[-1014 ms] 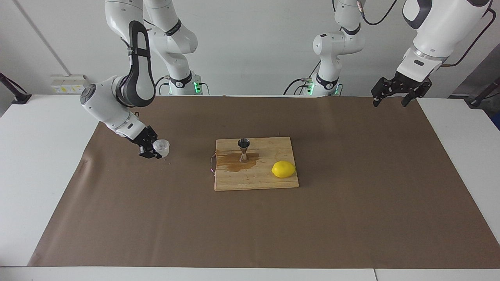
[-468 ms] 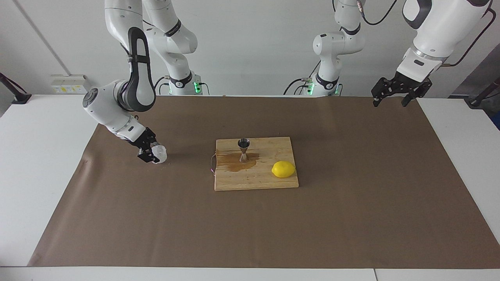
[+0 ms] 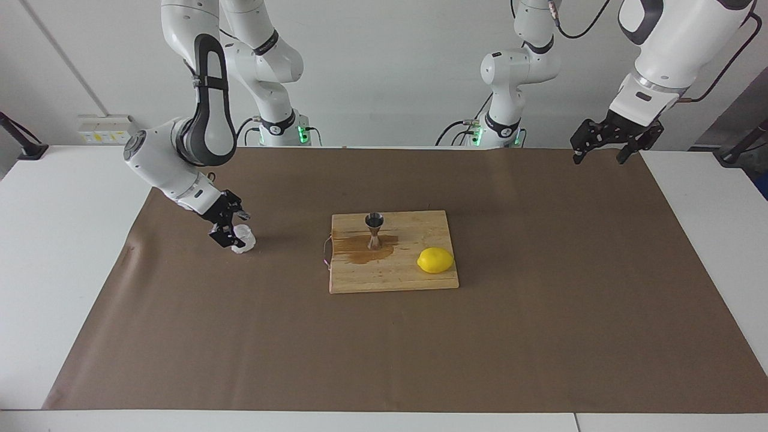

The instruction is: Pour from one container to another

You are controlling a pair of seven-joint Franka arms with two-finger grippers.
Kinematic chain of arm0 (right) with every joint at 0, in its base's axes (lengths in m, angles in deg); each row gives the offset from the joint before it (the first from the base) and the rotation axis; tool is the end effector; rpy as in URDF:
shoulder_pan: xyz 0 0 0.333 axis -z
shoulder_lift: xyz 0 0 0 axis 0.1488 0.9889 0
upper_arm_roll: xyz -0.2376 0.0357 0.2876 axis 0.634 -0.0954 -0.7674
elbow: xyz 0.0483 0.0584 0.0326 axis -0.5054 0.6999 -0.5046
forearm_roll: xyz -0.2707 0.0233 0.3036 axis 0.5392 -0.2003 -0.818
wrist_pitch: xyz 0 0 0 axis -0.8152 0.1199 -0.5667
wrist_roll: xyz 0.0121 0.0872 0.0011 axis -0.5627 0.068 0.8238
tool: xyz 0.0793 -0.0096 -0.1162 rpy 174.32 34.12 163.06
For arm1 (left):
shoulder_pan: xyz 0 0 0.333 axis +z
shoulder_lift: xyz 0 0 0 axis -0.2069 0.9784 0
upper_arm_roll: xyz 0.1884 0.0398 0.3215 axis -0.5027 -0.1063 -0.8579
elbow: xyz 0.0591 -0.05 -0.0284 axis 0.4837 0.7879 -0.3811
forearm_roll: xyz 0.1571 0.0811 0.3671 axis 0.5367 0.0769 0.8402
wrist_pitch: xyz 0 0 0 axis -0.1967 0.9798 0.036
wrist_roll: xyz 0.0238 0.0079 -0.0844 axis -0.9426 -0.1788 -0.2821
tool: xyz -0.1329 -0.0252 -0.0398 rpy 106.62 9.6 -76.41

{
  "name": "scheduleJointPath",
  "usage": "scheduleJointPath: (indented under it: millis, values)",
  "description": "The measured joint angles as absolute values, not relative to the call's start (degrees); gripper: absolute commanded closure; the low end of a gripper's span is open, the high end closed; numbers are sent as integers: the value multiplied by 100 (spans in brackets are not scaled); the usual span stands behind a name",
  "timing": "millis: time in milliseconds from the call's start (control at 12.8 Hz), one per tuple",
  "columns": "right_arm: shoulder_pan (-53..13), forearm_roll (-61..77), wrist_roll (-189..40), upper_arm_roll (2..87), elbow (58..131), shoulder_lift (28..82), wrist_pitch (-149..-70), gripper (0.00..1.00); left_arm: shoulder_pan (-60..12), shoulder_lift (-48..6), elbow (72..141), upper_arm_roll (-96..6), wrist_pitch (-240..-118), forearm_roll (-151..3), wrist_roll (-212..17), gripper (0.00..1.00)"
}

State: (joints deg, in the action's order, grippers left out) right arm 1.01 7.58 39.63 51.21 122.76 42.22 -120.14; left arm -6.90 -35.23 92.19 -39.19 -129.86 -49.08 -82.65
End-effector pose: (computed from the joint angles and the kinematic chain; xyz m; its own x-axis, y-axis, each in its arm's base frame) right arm 0.5202 -0.0515 0.3447 -0.0625 0.9131 0.4030 0.9973 0.0414 0.0608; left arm 0.5369 -0.0390 0.6471 0.9981 -0.0541 -0.0290 -0.0542 -0.9985 -0.0008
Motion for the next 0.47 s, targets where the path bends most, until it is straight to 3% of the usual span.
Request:
scheduleJointPath:
  millis: [234, 468]
  values:
    - [66, 758, 3126, 5108, 12153, 3770, -11743, 0, -690, -3523, 9219, -3919, -12986, -4908, -8265, 0]
    - [44, 864, 2158, 5053, 11534, 3617, -11220, 0, -690, -3523, 9219, -3919, -12986, -4908, -8265, 0]
